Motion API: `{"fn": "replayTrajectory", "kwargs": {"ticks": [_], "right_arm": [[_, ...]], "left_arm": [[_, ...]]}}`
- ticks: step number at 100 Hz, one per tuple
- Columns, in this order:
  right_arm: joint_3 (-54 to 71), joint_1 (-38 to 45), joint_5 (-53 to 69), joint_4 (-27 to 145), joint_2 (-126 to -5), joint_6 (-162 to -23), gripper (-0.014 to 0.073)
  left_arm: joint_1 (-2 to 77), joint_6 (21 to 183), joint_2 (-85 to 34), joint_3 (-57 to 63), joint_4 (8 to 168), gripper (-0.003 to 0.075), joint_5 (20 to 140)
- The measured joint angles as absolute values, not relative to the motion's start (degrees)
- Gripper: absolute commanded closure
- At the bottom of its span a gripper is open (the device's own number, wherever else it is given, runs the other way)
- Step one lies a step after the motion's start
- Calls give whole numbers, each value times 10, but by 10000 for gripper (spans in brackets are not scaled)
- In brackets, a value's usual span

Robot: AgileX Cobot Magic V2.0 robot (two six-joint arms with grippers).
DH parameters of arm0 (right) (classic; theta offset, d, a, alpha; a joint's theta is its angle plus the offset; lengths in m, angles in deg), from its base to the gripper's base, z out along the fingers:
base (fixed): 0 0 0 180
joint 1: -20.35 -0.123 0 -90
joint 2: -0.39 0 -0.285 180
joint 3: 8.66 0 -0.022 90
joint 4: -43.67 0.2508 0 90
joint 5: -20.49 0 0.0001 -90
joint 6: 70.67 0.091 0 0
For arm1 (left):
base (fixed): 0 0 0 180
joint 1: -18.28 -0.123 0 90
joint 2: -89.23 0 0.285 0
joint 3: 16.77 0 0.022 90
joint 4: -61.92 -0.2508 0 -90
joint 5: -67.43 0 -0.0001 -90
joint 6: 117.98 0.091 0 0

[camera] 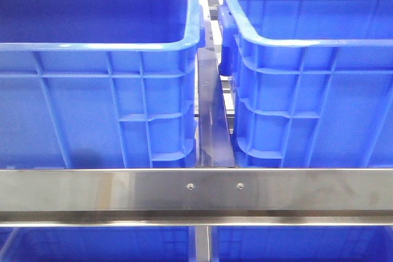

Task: Pick red and yellow buttons and place in box
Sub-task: 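Move the left gripper down to a yellow button in the crate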

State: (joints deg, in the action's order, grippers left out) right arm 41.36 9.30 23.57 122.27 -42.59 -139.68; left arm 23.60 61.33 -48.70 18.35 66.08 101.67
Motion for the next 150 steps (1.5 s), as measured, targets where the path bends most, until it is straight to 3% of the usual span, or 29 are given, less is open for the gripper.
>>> {"fn": "replayTrajectory", "kwargs": {"ticks": [77,150], "right_arm": [[414,93,229,1223,-426,-1397,662],[414,93,215,1223,-426,-1397,662]], "left_arm": [[217,613,41,-105,634,152,1023],[207,613,208,-157,619,152,1006]]}}
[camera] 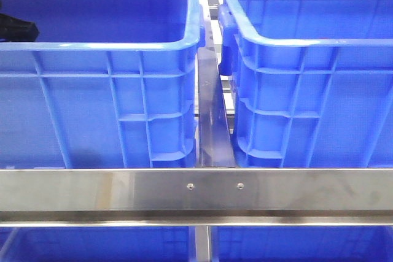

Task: Pick red and yellow buttons and place in box
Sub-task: 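Move the left gripper down to a yellow button in the crate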

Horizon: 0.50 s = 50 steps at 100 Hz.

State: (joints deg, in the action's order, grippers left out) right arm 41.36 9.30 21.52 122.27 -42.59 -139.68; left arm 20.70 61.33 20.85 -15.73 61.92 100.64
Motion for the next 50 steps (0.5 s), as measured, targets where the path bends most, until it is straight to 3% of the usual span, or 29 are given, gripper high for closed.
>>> {"fn": "replayTrajectory", "kwargs": {"ticks": [30,37,50], "right_arm": [[414,93,214,1222,-426,-1397,662],[414,93,214,1222,-426,-1397,662],[414,93,214,1221,-426,-1397,662]], "left_arm": [[207,613,231,-158,619,171,1000],[207,613,231,-158,619,253,998],[207,613,231,-158,619,509,997]]}}
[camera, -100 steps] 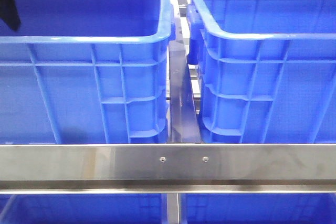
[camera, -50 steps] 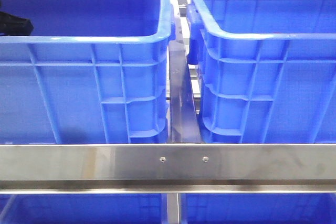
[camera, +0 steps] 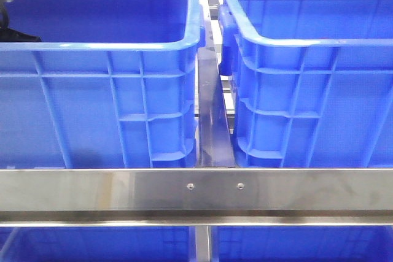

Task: Pick red and yellow buttons and place in box
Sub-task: 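Move the left gripper down to a yellow button in the crate, then grasp the yellow mushroom button with the left gripper and lift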

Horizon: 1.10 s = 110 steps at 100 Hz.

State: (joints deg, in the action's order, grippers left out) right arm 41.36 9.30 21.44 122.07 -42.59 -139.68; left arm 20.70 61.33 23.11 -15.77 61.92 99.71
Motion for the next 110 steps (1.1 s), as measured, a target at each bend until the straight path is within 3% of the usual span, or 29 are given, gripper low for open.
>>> {"fn": "replayTrajectory", "kwargs": {"ticks": [14,37,70,110], "right_arm": [[414,93,214,1221,-426,-1397,662],[414,93,214,1221,-426,-1397,662],[414,93,214,1221,-426,-1397,662],[414,93,214,1221,-426,-1397,662]], "left_arm": [[207,613,231,-158,619,739,997],[207,613,206,-159,619,739,1008],[222,613,57,-143,628,739,1041],[403,613,-162,-33,650,739,1042]]}}
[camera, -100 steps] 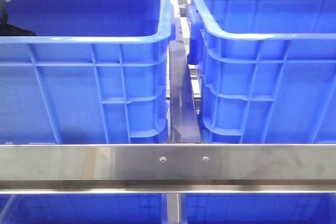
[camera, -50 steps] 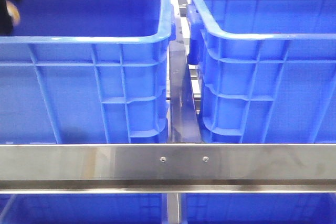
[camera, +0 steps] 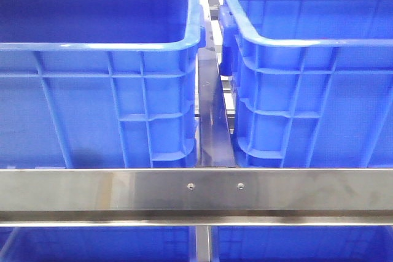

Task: Pick red and yellow buttons and place in box
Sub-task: 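Grasp the yellow mushroom button with the left gripper and lift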

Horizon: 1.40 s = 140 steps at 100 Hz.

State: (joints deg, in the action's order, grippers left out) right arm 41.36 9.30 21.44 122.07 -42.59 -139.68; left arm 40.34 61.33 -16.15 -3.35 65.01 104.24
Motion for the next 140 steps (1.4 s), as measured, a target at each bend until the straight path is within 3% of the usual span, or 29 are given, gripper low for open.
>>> {"fn": "replayTrajectory", "kwargs": {"ticks": [37,49,68,78,114,140], "right_arm": [[414,93,212,1221,-426,-1397,636],[414,93,196,1221,-426,-1397,505],[414,93,169,1221,-426,-1397,165],[414,93,157,1232,-426,-1397,83],[414,93,29,1443,-426,-1397,68],[371,93,-134,1460,-503,-1346,68]], "left_arm": [[578,613,-223,-5,653,739,1043],[596,613,-223,-3,653,739,1043],[600,613,-223,-3,653,739,1043],[600,613,-223,-3,653,739,1043],[600,613,-223,-3,653,739,1043],[600,613,-223,-3,653,739,1043]]}}
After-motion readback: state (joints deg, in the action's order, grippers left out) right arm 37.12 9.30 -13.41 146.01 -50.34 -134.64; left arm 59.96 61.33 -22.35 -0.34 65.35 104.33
